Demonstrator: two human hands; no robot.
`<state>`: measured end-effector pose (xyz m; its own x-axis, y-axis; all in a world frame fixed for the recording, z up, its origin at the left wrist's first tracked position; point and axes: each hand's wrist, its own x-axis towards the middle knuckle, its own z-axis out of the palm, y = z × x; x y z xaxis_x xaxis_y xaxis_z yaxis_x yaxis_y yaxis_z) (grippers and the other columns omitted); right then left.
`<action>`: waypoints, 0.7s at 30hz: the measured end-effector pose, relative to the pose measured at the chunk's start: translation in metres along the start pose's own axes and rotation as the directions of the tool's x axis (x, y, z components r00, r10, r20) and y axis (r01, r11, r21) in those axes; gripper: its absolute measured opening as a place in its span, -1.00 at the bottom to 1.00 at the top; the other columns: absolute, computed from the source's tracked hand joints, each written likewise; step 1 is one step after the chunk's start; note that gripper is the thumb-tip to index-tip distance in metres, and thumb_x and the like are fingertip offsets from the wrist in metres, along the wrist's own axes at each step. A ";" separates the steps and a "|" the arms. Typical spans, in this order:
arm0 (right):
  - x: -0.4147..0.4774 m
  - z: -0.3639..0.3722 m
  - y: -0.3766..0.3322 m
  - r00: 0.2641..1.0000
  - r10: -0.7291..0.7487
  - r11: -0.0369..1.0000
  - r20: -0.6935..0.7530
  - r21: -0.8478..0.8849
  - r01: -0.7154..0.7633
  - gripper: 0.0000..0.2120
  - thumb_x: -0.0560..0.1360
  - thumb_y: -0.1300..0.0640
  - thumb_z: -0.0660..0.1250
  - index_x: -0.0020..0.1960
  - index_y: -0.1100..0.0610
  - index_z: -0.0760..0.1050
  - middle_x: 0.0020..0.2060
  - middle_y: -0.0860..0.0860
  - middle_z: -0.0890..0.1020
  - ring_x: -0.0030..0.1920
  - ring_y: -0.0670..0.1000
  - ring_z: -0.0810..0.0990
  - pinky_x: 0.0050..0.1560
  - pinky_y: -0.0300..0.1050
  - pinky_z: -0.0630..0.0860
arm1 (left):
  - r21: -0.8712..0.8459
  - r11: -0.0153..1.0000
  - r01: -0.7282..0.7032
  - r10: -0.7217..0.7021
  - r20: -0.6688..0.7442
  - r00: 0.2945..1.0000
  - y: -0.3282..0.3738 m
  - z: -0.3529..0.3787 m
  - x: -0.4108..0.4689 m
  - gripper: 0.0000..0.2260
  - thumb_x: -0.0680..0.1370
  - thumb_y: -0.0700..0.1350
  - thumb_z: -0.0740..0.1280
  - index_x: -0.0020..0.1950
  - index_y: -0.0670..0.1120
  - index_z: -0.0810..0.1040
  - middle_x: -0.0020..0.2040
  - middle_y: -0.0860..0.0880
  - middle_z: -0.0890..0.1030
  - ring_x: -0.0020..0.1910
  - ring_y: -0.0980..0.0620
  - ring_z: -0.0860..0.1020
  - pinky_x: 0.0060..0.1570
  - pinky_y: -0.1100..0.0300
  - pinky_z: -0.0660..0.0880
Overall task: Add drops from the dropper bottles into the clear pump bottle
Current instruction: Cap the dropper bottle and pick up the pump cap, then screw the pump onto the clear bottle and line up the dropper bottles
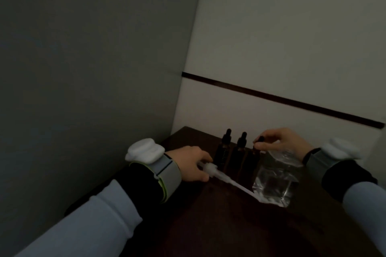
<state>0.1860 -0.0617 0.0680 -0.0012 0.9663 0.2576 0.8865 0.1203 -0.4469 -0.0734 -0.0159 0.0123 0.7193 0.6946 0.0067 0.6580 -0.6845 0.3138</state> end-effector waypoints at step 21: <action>-0.089 -0.040 -0.088 0.972 -0.216 0.975 -0.089 -0.076 0.210 -0.75 0.51 -0.06 0.28 0.10 0.03 0.56 -0.10 -0.07 0.67 -0.19 -0.03 0.60 -0.16 -0.06 0.52 | 0.560 0.807 -0.187 0.379 -0.248 0.892 0.148 -0.111 -0.027 -0.78 0.42 -0.01 0.41 -0.07 -0.14 0.65 -0.12 -0.13 0.63 -0.11 -0.12 0.58 -0.17 0.09 0.51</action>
<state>0.1268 -0.1676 0.1190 -0.1518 0.8931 0.4234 0.8991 0.3027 -0.3161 -0.0195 -0.1114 0.1638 0.8354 0.4152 0.3601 0.5212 -0.8064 -0.2793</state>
